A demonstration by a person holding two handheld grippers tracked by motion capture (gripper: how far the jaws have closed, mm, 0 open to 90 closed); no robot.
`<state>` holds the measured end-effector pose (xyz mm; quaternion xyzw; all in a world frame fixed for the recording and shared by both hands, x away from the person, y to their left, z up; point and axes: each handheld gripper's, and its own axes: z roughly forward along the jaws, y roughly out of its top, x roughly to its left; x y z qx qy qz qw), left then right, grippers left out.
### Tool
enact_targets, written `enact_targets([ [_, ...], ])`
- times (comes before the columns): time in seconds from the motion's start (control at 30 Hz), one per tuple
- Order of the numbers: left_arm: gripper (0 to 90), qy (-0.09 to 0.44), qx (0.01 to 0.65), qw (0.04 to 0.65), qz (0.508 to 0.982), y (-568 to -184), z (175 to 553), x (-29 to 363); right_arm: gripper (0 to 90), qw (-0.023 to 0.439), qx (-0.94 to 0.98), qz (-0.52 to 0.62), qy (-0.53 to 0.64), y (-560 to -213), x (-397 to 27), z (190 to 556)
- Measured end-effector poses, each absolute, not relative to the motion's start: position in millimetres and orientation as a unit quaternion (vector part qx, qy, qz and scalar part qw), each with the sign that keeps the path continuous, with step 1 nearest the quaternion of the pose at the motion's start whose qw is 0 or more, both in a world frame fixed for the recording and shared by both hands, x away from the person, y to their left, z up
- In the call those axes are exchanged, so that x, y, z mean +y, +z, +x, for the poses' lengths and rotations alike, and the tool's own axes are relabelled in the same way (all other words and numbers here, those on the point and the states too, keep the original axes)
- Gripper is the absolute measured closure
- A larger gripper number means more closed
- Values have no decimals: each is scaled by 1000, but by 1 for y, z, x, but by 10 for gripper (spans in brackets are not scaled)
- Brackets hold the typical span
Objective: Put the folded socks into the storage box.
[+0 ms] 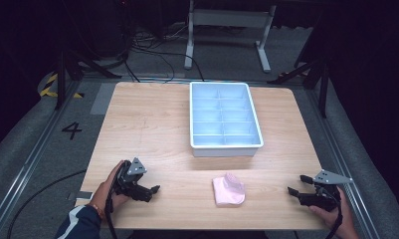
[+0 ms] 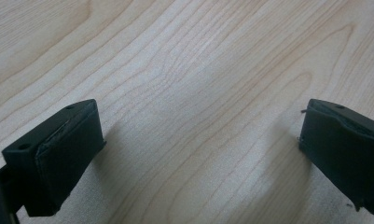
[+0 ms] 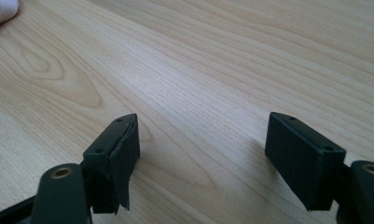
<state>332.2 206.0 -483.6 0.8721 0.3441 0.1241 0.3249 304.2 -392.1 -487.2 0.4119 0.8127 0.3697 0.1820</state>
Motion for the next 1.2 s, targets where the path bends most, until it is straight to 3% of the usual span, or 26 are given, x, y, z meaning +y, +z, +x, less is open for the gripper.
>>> enact_targets([
  [0.77,1,123,347,328,870,-484,331,206,252,179,813,423,357,-484,-389,305],
  [1.2,1,124,340,326,873,-484,333,207,186,164,819,413,362,-484,-392,309],
])
